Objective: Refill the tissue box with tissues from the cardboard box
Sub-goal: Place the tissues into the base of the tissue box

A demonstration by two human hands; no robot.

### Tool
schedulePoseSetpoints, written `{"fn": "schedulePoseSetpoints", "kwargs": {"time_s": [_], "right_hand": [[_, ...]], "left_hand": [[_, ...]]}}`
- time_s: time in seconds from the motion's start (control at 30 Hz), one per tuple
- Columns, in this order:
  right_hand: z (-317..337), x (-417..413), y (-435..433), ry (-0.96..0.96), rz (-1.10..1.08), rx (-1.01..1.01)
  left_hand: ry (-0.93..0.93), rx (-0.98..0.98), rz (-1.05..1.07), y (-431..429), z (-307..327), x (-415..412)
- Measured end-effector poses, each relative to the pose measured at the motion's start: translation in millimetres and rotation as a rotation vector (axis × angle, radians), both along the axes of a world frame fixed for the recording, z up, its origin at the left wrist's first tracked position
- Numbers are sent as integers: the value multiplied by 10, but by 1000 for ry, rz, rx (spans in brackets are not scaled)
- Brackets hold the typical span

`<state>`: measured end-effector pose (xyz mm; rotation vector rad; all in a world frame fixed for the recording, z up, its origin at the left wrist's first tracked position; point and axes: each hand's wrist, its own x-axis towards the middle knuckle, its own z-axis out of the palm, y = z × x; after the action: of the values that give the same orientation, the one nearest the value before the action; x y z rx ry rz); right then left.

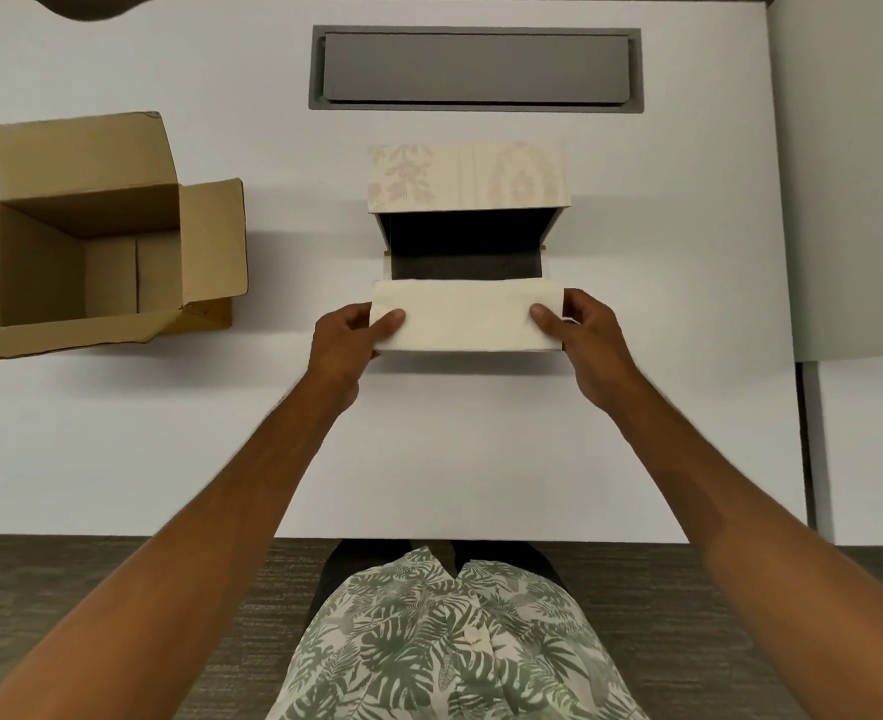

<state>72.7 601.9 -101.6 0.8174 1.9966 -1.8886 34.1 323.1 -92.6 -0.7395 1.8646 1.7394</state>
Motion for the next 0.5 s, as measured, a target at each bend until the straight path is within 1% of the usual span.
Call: {"fn": "schedulePoseSetpoints", "kwargs": {"time_s": [0.07, 0.23, 0.5], "right_hand": [[-37, -139, 13, -21, -30, 30], [-98, -467, 43, -68, -124, 33], [-172, -697, 21, -116, -101, 96]], "left_hand": [[-8, -21, 43, 71, 2, -127], [-26, -40, 37, 201, 12, -417], [-78, -76, 21, 214, -88, -630]]}}
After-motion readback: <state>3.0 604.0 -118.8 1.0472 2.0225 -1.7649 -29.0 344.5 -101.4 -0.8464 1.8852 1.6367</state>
